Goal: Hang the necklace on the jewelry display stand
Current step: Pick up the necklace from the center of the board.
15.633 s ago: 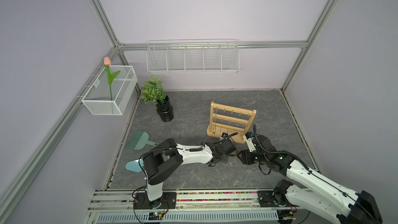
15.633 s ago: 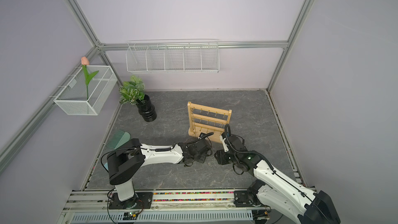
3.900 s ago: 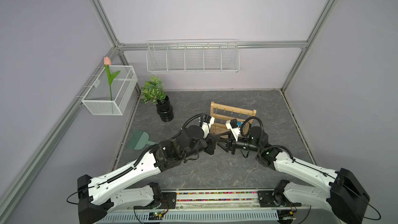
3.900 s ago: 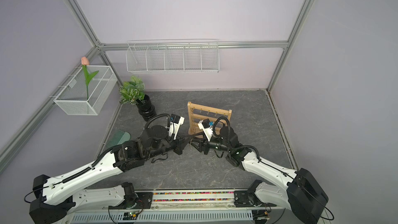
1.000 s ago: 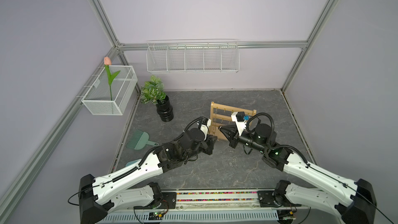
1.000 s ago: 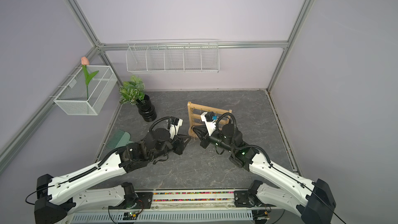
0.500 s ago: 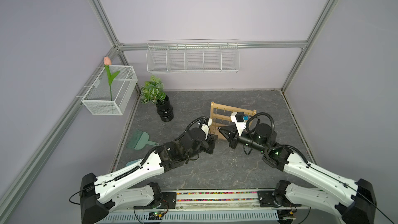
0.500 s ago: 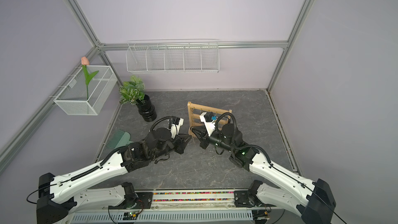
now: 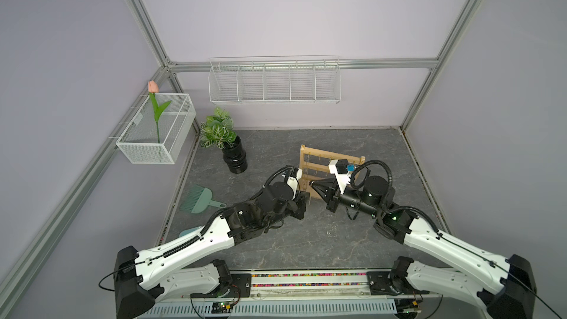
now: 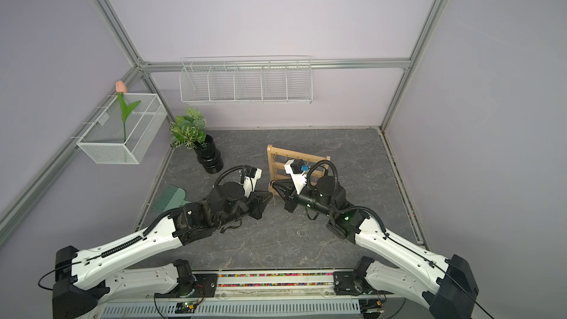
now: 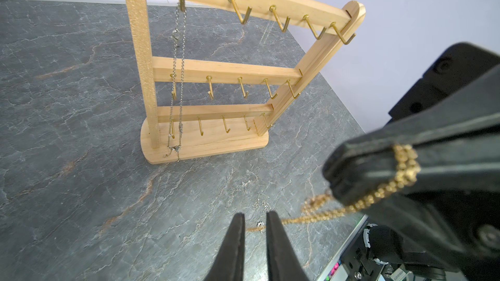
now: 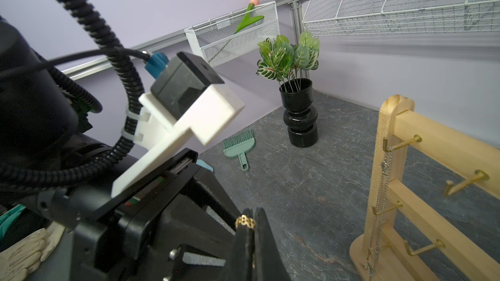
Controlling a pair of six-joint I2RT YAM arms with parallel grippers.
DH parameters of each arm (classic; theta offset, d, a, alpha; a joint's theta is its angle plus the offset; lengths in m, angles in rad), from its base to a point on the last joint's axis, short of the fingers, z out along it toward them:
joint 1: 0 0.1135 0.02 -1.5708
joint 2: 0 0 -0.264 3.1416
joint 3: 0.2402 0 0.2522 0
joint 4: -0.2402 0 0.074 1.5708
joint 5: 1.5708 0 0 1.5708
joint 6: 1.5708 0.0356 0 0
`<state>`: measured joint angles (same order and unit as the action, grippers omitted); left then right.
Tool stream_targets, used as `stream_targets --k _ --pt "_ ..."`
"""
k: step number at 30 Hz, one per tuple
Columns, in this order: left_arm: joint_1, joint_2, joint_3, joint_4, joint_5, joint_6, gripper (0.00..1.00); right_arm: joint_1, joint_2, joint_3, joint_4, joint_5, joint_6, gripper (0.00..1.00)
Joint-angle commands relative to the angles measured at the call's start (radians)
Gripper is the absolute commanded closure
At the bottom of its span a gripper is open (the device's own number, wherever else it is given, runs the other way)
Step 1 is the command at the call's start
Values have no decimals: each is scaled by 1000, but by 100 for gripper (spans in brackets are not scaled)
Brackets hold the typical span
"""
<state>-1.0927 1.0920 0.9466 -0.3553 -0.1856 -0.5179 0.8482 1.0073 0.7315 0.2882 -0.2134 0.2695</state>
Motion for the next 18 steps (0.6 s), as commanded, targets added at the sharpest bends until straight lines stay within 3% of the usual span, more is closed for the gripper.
stream_targets --k 1,18 --pt "4 7 3 14 -1 4 81 8 -7 16 52 -24 10 93" --pt "4 15 -2 19 32 1 82 8 0 14 69 -13 22 93"
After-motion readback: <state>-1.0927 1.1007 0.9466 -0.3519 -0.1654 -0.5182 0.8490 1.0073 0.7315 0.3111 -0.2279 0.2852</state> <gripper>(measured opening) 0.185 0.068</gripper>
